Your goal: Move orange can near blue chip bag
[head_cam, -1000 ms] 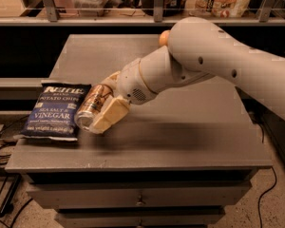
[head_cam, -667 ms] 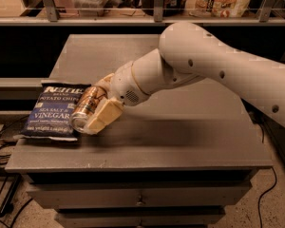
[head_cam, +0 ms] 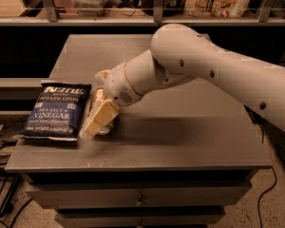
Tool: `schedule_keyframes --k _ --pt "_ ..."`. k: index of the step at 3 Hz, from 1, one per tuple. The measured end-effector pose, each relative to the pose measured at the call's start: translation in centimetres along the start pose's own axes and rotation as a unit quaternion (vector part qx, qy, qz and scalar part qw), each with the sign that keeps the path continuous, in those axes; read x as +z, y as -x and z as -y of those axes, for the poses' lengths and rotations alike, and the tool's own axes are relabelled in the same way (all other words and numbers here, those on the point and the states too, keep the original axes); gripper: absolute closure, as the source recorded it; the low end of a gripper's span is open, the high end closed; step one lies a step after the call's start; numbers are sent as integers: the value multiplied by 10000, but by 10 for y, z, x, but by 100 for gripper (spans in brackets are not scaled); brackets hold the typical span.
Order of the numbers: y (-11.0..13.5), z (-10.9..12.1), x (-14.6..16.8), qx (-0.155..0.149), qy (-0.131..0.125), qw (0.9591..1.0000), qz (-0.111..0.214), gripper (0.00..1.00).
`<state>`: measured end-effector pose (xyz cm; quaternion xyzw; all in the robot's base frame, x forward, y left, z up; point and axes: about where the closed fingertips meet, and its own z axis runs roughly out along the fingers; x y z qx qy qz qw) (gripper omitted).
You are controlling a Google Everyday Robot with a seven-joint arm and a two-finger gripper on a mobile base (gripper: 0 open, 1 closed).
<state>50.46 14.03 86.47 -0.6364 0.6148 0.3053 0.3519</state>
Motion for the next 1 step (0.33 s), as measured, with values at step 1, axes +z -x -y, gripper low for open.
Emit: schedule_keyframes --k 1 --pt "0 0 0 0 1 10000 0 0"
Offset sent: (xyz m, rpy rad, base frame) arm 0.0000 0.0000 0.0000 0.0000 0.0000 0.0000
